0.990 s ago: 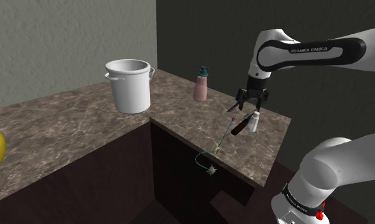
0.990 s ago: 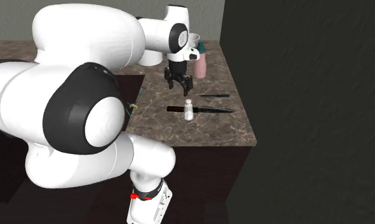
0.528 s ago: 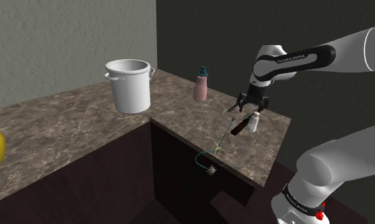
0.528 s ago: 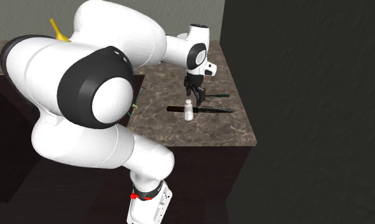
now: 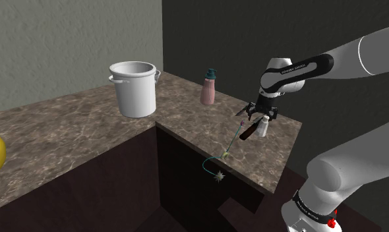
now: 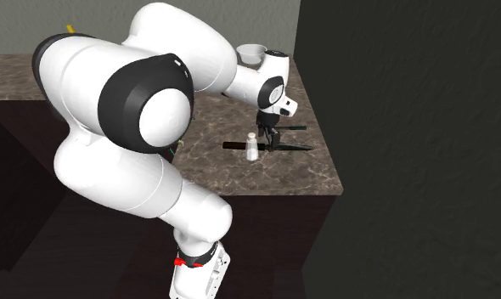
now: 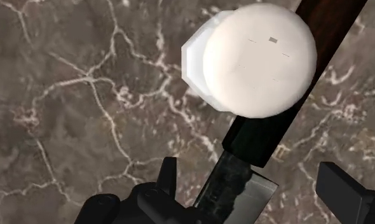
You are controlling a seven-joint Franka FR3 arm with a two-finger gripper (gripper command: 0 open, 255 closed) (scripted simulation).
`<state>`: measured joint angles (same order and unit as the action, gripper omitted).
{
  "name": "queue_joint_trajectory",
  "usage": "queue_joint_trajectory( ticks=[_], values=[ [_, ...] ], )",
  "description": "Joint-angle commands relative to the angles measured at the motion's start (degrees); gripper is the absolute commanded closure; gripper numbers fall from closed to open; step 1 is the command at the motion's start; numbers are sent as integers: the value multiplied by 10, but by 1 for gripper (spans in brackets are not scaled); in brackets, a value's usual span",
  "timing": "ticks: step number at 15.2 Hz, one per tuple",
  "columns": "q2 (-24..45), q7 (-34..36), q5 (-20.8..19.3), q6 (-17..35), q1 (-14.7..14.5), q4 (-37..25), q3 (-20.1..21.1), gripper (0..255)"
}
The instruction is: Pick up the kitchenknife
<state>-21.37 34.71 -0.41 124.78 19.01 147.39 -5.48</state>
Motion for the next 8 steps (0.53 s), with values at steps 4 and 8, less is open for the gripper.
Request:
queue_joint_trajectory(
  ticks=[4,8],
  values=[
    [18,-1,1,33,0,15,-1,0],
    [17,-2,1,33,0,15,-2,255]
  ],
)
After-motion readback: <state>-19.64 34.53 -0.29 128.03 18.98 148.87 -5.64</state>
